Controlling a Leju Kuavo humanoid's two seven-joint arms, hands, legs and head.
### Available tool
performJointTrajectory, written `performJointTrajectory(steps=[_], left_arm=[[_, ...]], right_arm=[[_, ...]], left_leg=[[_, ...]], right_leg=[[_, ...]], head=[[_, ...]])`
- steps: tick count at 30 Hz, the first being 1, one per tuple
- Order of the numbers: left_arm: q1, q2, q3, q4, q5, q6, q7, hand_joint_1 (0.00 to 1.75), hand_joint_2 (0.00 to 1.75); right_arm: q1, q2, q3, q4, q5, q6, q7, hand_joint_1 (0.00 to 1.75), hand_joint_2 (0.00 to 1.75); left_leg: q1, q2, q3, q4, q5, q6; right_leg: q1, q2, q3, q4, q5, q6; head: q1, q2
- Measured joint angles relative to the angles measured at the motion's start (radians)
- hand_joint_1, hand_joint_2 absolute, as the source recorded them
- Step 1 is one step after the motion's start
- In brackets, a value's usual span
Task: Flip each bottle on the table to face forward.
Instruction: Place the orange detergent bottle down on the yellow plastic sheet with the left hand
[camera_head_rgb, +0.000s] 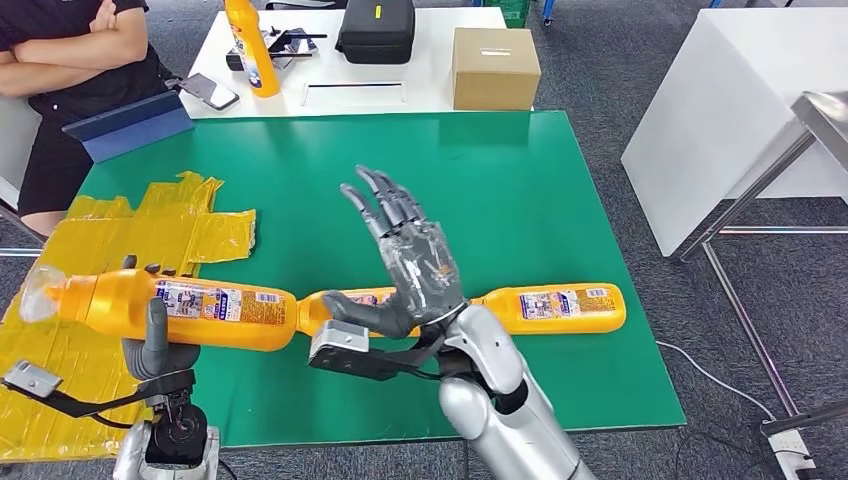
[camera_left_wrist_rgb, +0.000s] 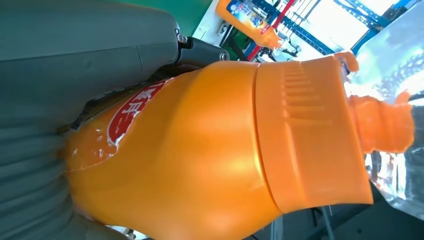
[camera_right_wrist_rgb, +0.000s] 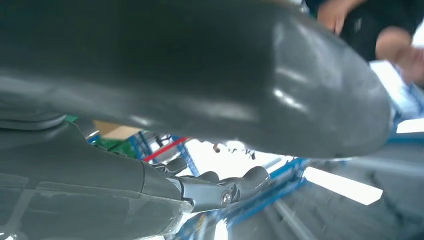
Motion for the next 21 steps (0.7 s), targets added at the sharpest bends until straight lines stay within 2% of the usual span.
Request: performJointTrajectory(steps=[5,12,14,16,19,21], left_arm=[[-0.025,-0.001,0.033,0.000,-0.119,0.048,-0.051,1.75,1.75],[-0.043,-0.001,0.060,0.000,-0.137,0.056,-0.059,1.75,1.75],[-0.046,-0.001,0.064,0.000,-0.175,0.085,-0.078,1.75,1.75],[-0.050,0.001,0.072,-0.006,-0.311,0.191,-0.141,1.75,1.75],[-0.065,0.018,0.099,-0.033,-0.650,0.455,-0.237,1.75,1.75],[-0.089,0.044,0.121,-0.042,-0.892,0.626,-0.247,1.75,1.75]], right_arm=[[0.047,-0.017,-0.055,-0.074,0.017,0.005,-0.009,0.00,0.00],[0.072,-0.030,-0.080,-0.099,0.019,0.005,-0.013,0.00,0.00],[0.074,-0.031,-0.082,-0.102,0.022,0.008,-0.012,0.00,0.00],[0.079,-0.034,-0.085,-0.104,0.027,0.016,-0.009,0.00,0.00],[0.097,-0.041,-0.092,-0.105,0.023,0.031,-0.009,0.00,0.00],[0.107,-0.045,-0.098,-0.106,0.010,0.040,-0.018,0.00,0.00]], left_leg=[[0.000,0.000,0.000,0.000,0.000,0.000],[0.001,0.000,0.000,0.000,0.000,0.000],[0.001,0.000,0.000,0.000,0.000,0.000],[0.001,0.000,0.000,0.000,0.000,0.000],[0.001,0.001,0.000,0.000,0.000,0.000],[0.001,0.000,0.000,0.000,0.000,0.000]], right_leg=[[0.000,0.000,0.000,0.000,0.000,0.000],[0.000,0.000,0.000,0.000,0.000,0.000],[0.000,0.000,0.000,0.000,0.000,0.000],[0.000,0.000,0.000,0.000,0.000,0.000],[0.000,0.000,0.000,0.000,0.000,0.000],[0.000,0.000,0.000,0.000,0.000,0.000]], head=[[0.000,0.000],[0.000,0.000],[0.000,0.000],[0.000,0.000],[0.000,0.000],[0.000,0.000]])
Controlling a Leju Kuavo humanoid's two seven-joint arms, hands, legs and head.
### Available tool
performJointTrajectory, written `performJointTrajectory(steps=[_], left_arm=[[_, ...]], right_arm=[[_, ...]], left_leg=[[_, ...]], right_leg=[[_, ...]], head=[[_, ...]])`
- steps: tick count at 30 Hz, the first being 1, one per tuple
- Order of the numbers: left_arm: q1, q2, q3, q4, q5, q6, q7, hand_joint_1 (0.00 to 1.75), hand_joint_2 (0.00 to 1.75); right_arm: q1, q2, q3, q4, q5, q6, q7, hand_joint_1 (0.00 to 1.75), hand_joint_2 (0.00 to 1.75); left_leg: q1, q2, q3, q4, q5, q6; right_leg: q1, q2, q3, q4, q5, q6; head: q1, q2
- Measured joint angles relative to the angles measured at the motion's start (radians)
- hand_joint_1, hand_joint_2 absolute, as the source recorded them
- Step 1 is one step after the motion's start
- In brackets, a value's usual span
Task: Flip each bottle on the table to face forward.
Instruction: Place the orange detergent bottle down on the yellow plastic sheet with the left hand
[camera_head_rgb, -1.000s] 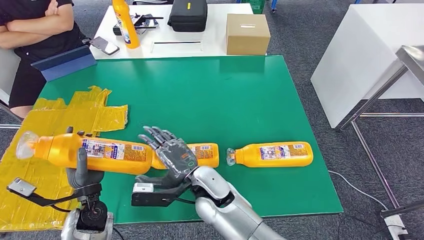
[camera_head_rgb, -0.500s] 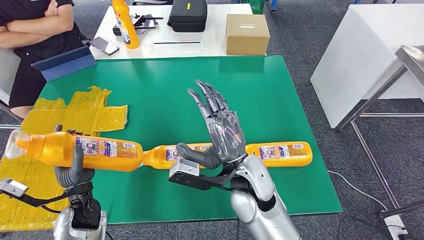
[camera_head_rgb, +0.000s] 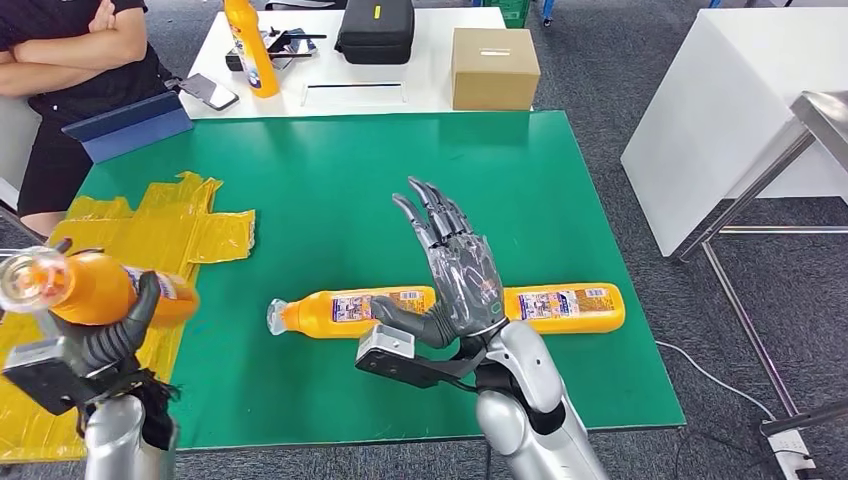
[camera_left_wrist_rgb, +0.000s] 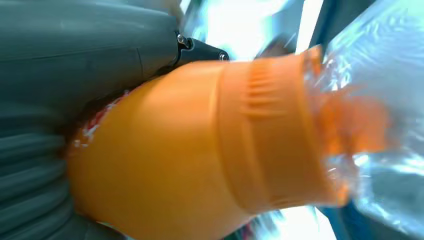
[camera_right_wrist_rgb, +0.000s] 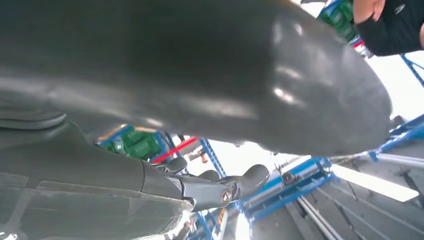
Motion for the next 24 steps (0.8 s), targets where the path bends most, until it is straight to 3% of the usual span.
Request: performJointTrajectory(steps=[4,6,9,16,24], left_arm=[[-0.076,0.085,0.035,0.083,-0.547,0.329,0.047,1.75,1.75],[-0.112,0.119,0.068,0.157,-0.807,0.408,0.067,1.75,1.75],[-0.146,0.147,0.140,0.260,-1.074,0.433,0.090,1.75,1.75],[-0.158,0.183,0.221,0.395,-1.197,0.434,0.148,1.75,1.75],[-0.145,0.214,0.171,0.477,-1.245,0.435,0.273,1.75,1.75]], right_arm=[[0.003,-0.005,-0.008,0.007,-0.039,0.007,-0.030,0.00,0.00],[0.003,-0.007,-0.008,0.016,-0.054,0.005,-0.044,0.00,0.00],[0.006,-0.013,-0.008,0.033,-0.068,-0.006,-0.061,0.00,0.00],[0.021,-0.026,-0.008,0.058,-0.070,-0.022,-0.074,0.00,0.00],[0.032,-0.030,-0.004,0.075,-0.073,-0.018,-0.082,0.00,0.00]], left_leg=[[0.001,-0.001,0.000,0.000,0.001,-0.002],[0.001,0.000,0.000,-0.001,0.002,-0.002],[0.001,0.001,0.001,-0.001,0.002,-0.002],[0.000,0.000,-0.001,0.000,0.002,-0.002],[0.000,-0.001,-0.001,0.000,0.002,-0.002]], right_leg=[[0.000,0.000,0.001,0.000,0.000,0.000],[0.000,0.000,0.001,0.000,0.000,0.000],[0.000,0.000,0.001,0.001,0.000,0.000],[0.000,0.000,-0.001,0.000,0.000,0.000],[0.000,0.000,-0.001,0.000,0.000,0.000]], head=[[0.000,0.000],[0.000,0.000],[0.000,0.000],[0.000,0.000],[0.000,0.000]])
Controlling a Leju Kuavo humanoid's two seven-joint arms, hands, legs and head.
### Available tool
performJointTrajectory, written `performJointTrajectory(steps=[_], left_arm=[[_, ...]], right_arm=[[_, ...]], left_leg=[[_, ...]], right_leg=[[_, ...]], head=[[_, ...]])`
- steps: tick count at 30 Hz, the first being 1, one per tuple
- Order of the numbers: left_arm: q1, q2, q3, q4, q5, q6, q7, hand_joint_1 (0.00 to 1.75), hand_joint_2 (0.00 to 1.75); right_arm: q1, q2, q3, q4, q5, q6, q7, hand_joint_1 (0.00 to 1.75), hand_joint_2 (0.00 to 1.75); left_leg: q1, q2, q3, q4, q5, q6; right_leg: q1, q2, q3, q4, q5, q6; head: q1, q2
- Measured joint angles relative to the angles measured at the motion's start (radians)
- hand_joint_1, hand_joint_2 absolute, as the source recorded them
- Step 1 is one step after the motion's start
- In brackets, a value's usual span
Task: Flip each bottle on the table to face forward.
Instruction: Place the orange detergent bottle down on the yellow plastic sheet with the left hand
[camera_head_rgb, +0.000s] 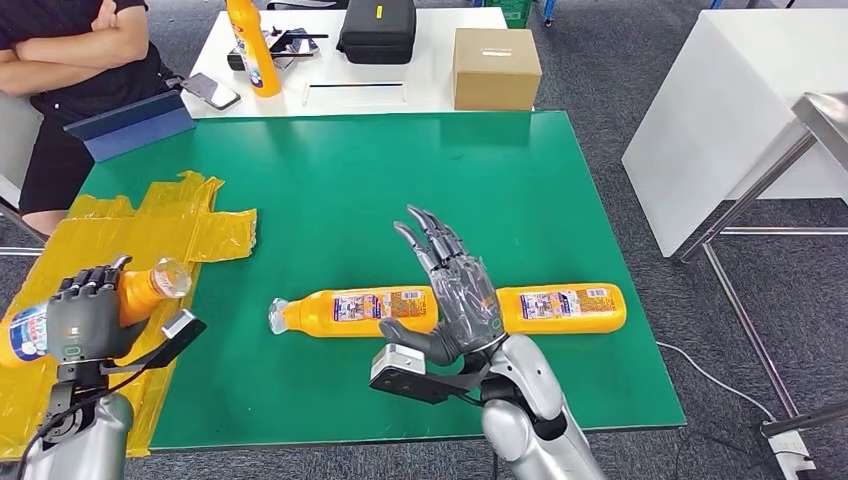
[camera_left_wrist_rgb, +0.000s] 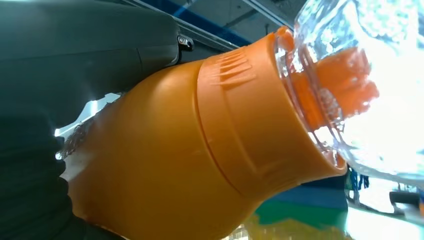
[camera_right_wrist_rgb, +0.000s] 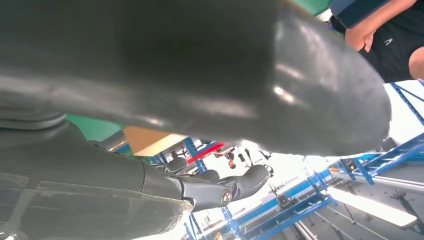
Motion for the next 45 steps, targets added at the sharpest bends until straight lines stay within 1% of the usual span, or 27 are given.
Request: performJointTrajectory(steps=[4,8,12,16,19,25,26,29,30,36,39,45], left_arm=[[0.001,0.008,-0.032,0.041,0.013,0.000,0.007,1.75,1.75],[0.004,0.004,-0.049,0.064,0.040,0.000,-0.036,1.75,1.75],[0.012,-0.016,-0.062,0.067,0.061,0.001,-0.087,1.75,1.75],[0.012,-0.044,-0.071,0.072,0.067,0.001,-0.115,1.75,1.75],[0.008,-0.065,-0.077,0.083,0.063,0.002,-0.115,1.75,1.75],[-0.014,-0.093,-0.097,0.121,0.046,0.002,-0.075,1.75,1.75],[-0.017,-0.096,-0.098,0.126,0.046,0.002,-0.073,1.37,1.75],[-0.024,-0.103,-0.102,0.137,0.045,0.002,-0.070,0.06,0.44],[-0.025,-0.103,-0.106,0.141,0.045,0.003,-0.063,0.00,0.00],[-0.034,-0.104,-0.146,0.182,0.030,0.004,0.006,0.00,0.00],[-0.044,-0.103,-0.153,0.209,0.042,0.004,0.009,0.00,0.00],[-0.051,-0.102,-0.154,0.235,0.066,0.004,-0.012,0.00,0.00]], right_arm=[[0.000,0.001,0.002,0.009,0.000,0.004,-0.001,0.00,0.00],[-0.001,0.002,0.007,0.018,0.001,0.022,-0.004,0.00,0.00],[-0.010,0.006,0.013,0.031,-0.001,0.042,-0.008,0.00,0.00],[-0.027,0.017,0.018,0.049,-0.005,0.054,-0.009,0.00,0.00],[-0.034,0.020,0.020,0.061,-0.007,0.055,-0.009,0.00,0.00],[-0.035,0.020,0.030,0.076,-0.008,0.055,-0.009,0.00,0.00],[-0.035,0.020,0.030,0.079,-0.009,0.055,-0.009,0.00,0.00],[-0.035,0.020,0.032,0.084,-0.009,0.055,-0.009,0.00,0.00],[-0.035,0.019,0.032,0.086,-0.009,0.055,-0.009,0.00,0.00],[-0.038,0.010,0.038,0.105,-0.023,0.051,-0.015,0.00,0.00],[-0.043,0.006,0.043,0.119,-0.030,0.051,-0.018,0.00,0.00],[-0.049,0.000,0.051,0.138,-0.034,0.049,-0.020,0.00,0.00]], left_leg=[[0.000,0.000,0.000,0.000,0.000,0.000],[0.000,0.000,0.000,0.000,0.000,0.000],[0.000,0.000,0.000,0.000,0.000,0.000],[0.000,0.000,0.000,0.000,0.000,0.000],[0.000,0.000,0.000,0.000,0.000,0.000],[0.000,0.000,0.001,0.000,0.000,0.000],[0.000,0.000,0.001,0.000,0.000,0.000],[0.000,0.000,0.001,0.000,0.000,0.000],[0.000,0.000,0.001,0.000,0.000,0.000],[0.000,0.000,0.001,0.000,0.000,0.000],[0.000,0.000,0.001,0.000,0.000,0.000],[0.000,0.000,0.001,0.000,0.000,0.000]], right_leg=[[0.000,0.000,0.000,0.000,0.000,0.000],[0.000,0.000,0.000,0.000,0.000,0.000],[0.000,0.000,0.000,0.000,0.000,0.000],[0.000,0.000,0.000,0.000,0.000,0.000],[0.000,0.000,0.000,0.000,0.000,0.000],[0.000,0.000,0.001,0.000,0.000,0.000],[0.000,0.000,0.001,0.000,0.000,0.000],[0.000,0.000,0.000,0.000,0.000,0.000],[0.000,0.000,0.000,0.000,0.000,0.000],[0.000,0.000,0.001,0.000,0.000,0.000],[0.000,0.000,0.001,0.000,0.000,0.000],[0.000,0.000,0.001,0.000,0.000,0.000]], head=[[0.000,0.000],[0.000,0.000],[0.000,0.000],[0.000,0.000],[0.000,0.000],[0.000,0.000],[0.000,0.000],[0.000,0.000],[0.000,0.000],[0.000,0.000],[0.000,0.000],[0.000,0.000]])
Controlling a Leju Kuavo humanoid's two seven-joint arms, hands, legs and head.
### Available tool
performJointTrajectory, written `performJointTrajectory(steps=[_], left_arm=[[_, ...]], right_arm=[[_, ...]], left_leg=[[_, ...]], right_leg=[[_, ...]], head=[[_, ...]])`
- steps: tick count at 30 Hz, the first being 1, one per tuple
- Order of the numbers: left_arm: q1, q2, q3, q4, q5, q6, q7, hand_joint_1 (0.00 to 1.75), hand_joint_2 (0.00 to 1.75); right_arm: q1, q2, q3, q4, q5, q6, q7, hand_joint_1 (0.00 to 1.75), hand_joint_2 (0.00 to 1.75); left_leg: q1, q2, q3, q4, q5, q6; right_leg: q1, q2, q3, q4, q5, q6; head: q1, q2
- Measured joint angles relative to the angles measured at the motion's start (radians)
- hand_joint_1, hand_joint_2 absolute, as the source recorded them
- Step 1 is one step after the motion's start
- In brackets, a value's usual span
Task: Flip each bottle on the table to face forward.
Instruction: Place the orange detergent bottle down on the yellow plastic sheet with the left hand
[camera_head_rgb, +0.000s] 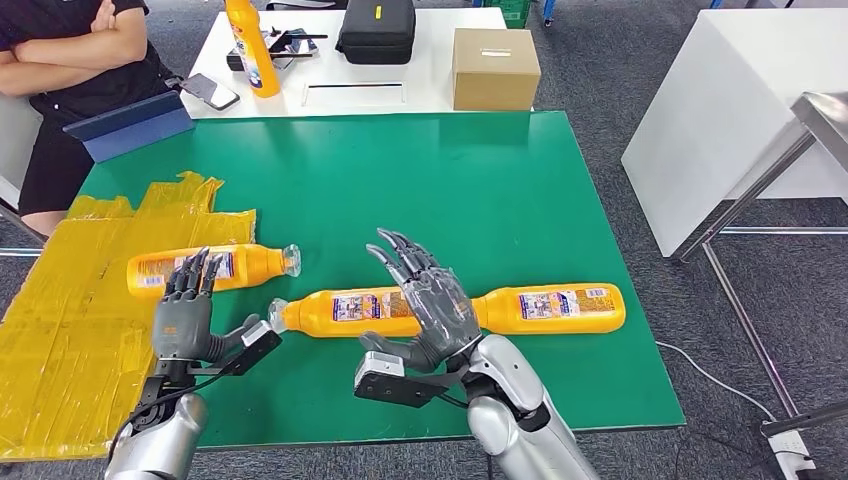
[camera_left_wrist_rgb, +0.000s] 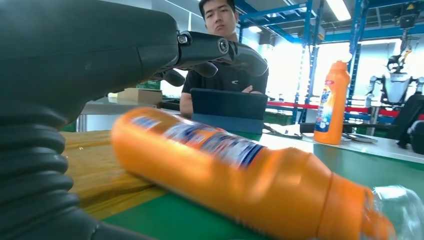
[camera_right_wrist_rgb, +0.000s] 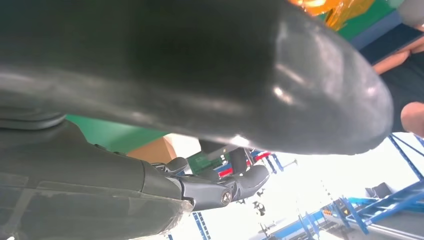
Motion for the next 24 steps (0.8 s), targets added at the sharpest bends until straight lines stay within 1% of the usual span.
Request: performJointTrajectory(steps=[4,11,14,17,19,21,23,24], left_arm=[[-0.002,0.000,0.003,0.007,0.025,0.000,-0.034,0.00,0.00],[-0.005,0.000,0.007,0.013,0.033,0.000,-0.043,0.00,0.00],[-0.007,-0.002,0.018,0.013,0.071,0.000,-0.089,0.00,0.00],[-0.014,-0.011,0.066,0.010,0.207,0.000,-0.209,0.00,0.00],[-0.023,-0.016,0.106,0.008,0.376,-0.004,-0.279,0.00,0.00],[-0.024,-0.015,0.123,-0.008,0.598,-0.035,-0.298,0.00,0.00],[-0.014,-0.012,0.124,-0.044,0.795,-0.092,-0.299,0.00,0.00],[-0.006,-0.012,0.123,-0.065,0.859,-0.122,-0.299,0.00,0.00]], right_arm=[[0.000,-0.007,0.003,0.010,-0.002,-0.004,0.000,0.00,0.00],[0.000,-0.013,0.006,0.017,-0.002,-0.005,0.000,0.00,0.00],[0.002,-0.016,0.007,0.018,0.001,-0.009,0.008,0.00,0.00],[0.003,-0.019,0.007,0.018,0.008,-0.011,0.027,0.00,0.00],[0.002,-0.022,0.007,0.019,0.012,-0.011,0.039,0.00,0.00],[-0.001,-0.024,0.007,0.023,0.016,-0.010,0.047,0.00,0.00],[-0.003,-0.028,0.007,0.028,0.020,-0.009,0.054,0.00,0.87],[-0.004,-0.030,0.007,0.031,0.022,-0.009,0.056,0.00,1.31]], left_leg=[[0.000,0.000,0.000,0.000,0.000,0.000],[0.000,0.000,0.000,0.000,0.000,0.000],[0.000,0.000,0.000,0.000,0.000,0.000],[0.000,0.000,0.000,0.000,0.000,0.000],[0.000,0.000,0.000,0.000,0.000,0.000],[0.000,0.000,0.000,0.000,0.000,0.000],[0.000,0.000,0.000,0.000,0.000,0.000],[0.000,0.000,0.000,0.000,0.000,0.000]], right_leg=[[0.000,0.000,0.000,0.000,0.000,0.000],[0.000,0.000,0.000,0.000,0.000,0.000],[0.000,0.000,0.000,0.000,0.000,0.000],[0.000,0.000,0.000,0.000,0.000,0.000],[0.000,0.000,0.000,0.000,0.000,0.000],[0.000,0.000,0.001,0.000,0.000,0.000],[0.000,0.000,0.001,0.000,0.000,0.000],[0.000,0.000,0.001,0.000,0.000,0.000]], head=[[0.000,0.000],[0.000,0.000],[0.000,0.000],[0.000,0.000],[0.000,0.000],[0.000,0.000],[0.000,0.000],[0.000,0.000]])
